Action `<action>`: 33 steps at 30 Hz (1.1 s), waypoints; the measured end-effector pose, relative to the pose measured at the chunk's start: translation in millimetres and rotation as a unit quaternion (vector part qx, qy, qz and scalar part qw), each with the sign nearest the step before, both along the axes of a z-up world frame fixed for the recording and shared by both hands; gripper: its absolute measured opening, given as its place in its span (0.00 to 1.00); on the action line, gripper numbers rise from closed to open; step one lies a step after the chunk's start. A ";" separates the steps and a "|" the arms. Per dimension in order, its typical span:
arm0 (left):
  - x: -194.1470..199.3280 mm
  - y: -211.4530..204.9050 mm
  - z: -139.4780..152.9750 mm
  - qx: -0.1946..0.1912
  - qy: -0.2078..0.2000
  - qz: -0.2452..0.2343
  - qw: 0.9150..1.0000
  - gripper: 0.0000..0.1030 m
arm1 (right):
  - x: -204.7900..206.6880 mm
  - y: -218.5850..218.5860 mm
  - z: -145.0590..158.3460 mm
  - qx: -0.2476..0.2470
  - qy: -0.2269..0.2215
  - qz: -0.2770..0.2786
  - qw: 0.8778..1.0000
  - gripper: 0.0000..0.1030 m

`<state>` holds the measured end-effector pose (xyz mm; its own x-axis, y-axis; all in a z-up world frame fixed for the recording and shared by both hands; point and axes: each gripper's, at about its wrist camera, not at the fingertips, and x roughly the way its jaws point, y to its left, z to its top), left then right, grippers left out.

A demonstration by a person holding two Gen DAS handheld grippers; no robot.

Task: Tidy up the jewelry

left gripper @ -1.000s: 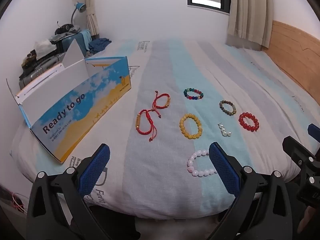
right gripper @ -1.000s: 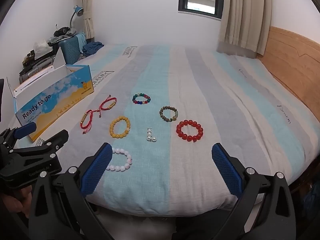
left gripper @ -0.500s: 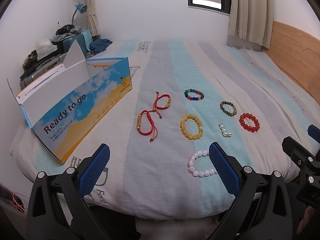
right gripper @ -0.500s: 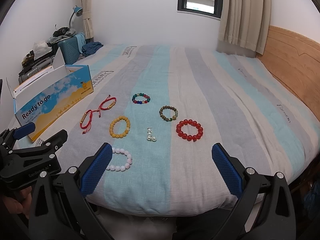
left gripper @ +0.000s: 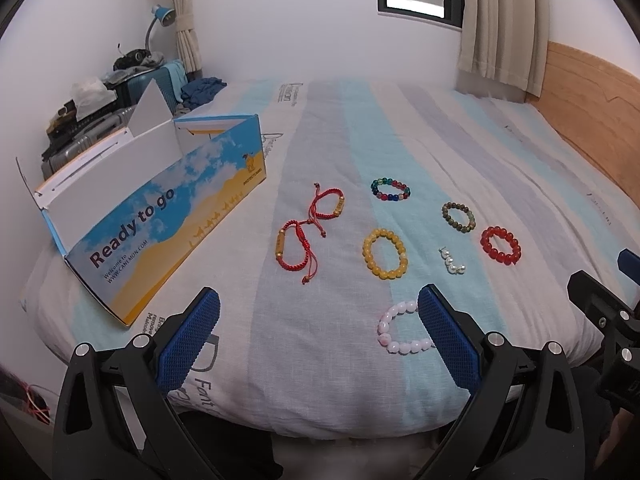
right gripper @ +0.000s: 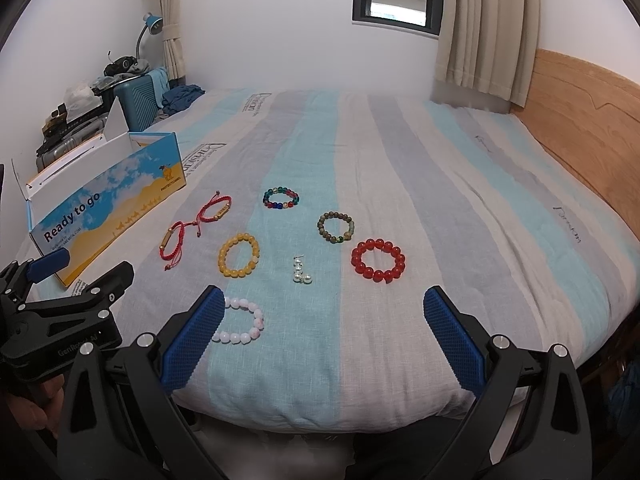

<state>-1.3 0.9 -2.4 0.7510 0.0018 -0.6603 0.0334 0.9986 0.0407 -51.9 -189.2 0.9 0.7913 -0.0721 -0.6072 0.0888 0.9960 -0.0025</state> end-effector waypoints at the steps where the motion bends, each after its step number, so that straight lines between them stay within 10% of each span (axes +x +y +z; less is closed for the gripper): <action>1: -0.1 -0.5 0.2 0.000 0.000 -0.001 1.000 0.94 | 0.0 -0.1 0.7 0.000 0.000 0.000 1.000 0.93; 33: 0.0 -0.2 -1.2 0.004 -0.001 -0.005 1.000 0.94 | 0.1 1.5 2.6 -0.005 -0.001 -0.002 1.000 0.93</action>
